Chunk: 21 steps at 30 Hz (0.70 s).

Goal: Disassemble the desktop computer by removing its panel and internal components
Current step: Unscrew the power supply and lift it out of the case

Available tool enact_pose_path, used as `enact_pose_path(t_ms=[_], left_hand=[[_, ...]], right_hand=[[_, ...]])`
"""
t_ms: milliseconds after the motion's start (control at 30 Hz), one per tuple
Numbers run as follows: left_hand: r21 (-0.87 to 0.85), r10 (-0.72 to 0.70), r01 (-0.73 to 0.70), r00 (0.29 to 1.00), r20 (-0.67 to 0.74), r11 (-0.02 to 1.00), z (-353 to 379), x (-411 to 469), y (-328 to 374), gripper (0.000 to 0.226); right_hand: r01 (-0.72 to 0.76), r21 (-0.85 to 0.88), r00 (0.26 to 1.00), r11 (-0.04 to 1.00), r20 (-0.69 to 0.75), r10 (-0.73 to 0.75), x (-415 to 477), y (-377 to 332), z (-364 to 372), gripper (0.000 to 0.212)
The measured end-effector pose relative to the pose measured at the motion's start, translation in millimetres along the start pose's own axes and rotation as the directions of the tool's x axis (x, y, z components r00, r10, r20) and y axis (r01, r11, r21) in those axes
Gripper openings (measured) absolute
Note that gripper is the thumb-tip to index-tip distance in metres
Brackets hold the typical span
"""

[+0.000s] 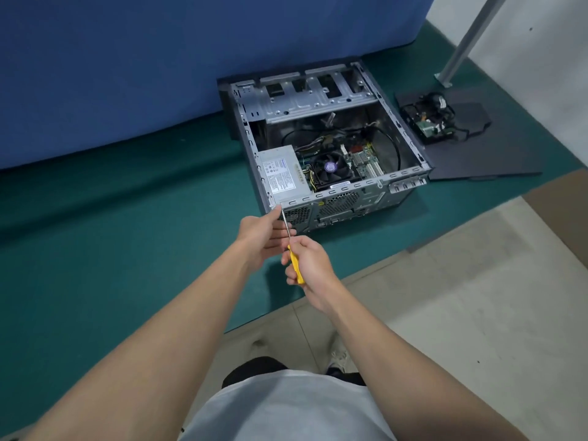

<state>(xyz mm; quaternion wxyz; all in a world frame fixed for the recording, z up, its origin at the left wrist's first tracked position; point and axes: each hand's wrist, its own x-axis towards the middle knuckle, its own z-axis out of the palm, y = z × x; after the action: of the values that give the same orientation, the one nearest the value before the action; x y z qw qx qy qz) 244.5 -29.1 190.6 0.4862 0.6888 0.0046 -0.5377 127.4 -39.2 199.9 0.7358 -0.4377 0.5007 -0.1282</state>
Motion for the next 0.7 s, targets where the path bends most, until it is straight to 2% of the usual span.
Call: enact_pose_path(t_ms=[267,467,700], left_hand=[[-0.275,-0.007,0.049,0.988,0.153,0.960,-1.4,8.0,-2.2,0.031],[-0.361,-0.037,0.103,0.982,0.187,0.927,-5.6,8.1,-3.4,0.038],[-0.360,-0.038,0.100,0.984,0.176,0.928,-6.4,9.7,-5.3,0.038]], right_hand=[[-0.082,0.167,0.997,0.982,0.011,0.082,2.3,10.1,0.4,0.017],[-0.115,0.234,0.993,0.965,0.054,0.106,6.3,13.5,-0.8,0.022],[-0.142,0.298,0.988,0.944,0.108,0.114,9.9,18.7,-4.4,0.022]])
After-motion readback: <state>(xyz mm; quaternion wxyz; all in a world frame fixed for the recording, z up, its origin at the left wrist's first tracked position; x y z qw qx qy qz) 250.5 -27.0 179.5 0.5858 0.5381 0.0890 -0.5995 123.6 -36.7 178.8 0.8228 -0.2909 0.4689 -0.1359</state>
